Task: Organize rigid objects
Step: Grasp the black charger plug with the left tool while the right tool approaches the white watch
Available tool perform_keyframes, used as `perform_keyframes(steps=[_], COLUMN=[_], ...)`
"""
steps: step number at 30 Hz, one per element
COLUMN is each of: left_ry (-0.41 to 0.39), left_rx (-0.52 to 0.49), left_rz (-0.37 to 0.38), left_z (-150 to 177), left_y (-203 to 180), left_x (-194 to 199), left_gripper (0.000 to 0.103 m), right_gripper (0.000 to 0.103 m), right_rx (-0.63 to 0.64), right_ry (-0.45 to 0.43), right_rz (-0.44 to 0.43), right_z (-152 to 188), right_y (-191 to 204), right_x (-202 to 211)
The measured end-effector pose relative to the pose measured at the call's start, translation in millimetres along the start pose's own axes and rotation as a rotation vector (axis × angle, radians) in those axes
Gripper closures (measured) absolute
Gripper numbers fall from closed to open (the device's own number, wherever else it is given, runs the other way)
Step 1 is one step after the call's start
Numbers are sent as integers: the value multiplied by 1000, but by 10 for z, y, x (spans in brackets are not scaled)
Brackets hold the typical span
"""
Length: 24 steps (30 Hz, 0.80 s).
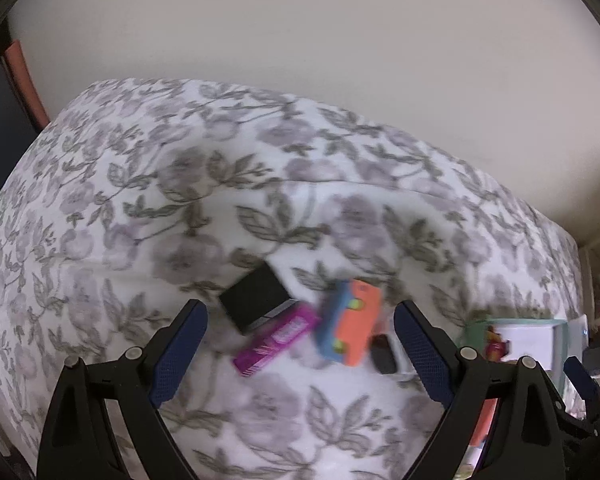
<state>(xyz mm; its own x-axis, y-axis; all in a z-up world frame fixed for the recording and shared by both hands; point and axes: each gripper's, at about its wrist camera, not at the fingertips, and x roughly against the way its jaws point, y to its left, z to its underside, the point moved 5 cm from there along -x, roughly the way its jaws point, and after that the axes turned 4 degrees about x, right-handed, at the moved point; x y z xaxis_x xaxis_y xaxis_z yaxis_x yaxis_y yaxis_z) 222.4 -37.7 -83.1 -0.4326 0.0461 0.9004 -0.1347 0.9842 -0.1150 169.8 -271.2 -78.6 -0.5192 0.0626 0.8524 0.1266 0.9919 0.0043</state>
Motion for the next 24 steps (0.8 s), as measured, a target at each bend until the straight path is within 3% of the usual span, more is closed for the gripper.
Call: perform_keyframes(steps=[11, 16, 24], left_ry=[29, 60, 96], left_rx=[103, 104, 84], left_rz=[-49, -33, 5], left_z=[-103, -72, -23], left_y=[613, 618, 553], left_x=[-206, -341, -564], left_gripper=[8, 8, 8], right_gripper=[0, 1, 13], right_rx=[93, 106, 115], right_ry=[-42, -21, 9], right_rz=[-146, -173, -188], right_z=[-20, 24, 108], right_y=[755, 916, 1022], right_x=[-148, -295, -553])
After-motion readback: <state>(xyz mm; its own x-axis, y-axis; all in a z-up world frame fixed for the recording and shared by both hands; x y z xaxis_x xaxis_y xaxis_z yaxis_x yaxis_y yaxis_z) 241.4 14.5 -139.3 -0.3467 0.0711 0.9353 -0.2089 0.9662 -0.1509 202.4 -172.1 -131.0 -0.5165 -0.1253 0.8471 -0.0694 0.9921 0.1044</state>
